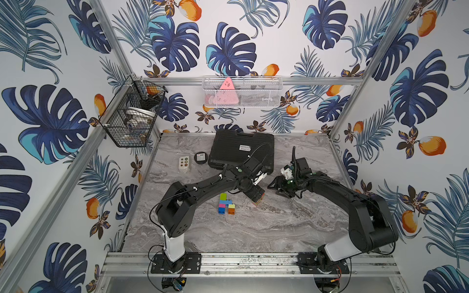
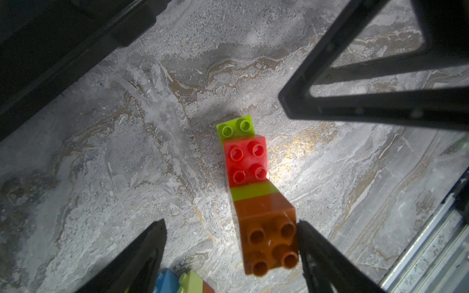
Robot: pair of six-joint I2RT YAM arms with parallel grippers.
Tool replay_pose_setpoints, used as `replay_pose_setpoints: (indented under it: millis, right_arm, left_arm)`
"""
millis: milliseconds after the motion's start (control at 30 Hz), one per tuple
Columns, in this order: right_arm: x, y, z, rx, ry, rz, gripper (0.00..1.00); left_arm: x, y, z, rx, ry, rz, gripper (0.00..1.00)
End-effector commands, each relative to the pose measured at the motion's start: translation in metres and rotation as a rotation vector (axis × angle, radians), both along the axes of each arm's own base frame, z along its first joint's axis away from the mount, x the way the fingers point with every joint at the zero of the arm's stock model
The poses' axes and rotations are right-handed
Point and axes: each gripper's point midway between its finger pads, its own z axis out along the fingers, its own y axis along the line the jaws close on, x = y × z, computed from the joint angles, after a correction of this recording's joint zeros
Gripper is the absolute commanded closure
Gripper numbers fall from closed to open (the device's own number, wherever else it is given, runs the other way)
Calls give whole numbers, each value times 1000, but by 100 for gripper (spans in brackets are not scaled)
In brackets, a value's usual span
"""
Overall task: Assemble the letter h with lego
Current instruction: Assemble the lego brick with the lego brick.
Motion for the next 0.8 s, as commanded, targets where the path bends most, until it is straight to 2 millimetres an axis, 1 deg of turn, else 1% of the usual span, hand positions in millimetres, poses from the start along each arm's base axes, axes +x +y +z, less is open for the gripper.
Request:
replay_pose_setpoints:
  millis: [0,133,367,567,767]
  right_arm:
    - [2,15,4,68,-22,105,36]
    - [1,18,-7,71,14,130,35]
    - [-2,21,-18,87,33,160,35]
    - [-3,17,-31,49,50,155,36]
    - [-3,12,-44,12,67,147,40]
  left_arm:
    - [0,1,0,2,-2,-13,14]
    - [-1,1,-2,0,4,-15,14]
    - [-2,4,-5,6,-2,-19,14]
    - [-2,6,-9,12,-7,-20,15]
    - [-2,8,-14,20,-5,-16,16]
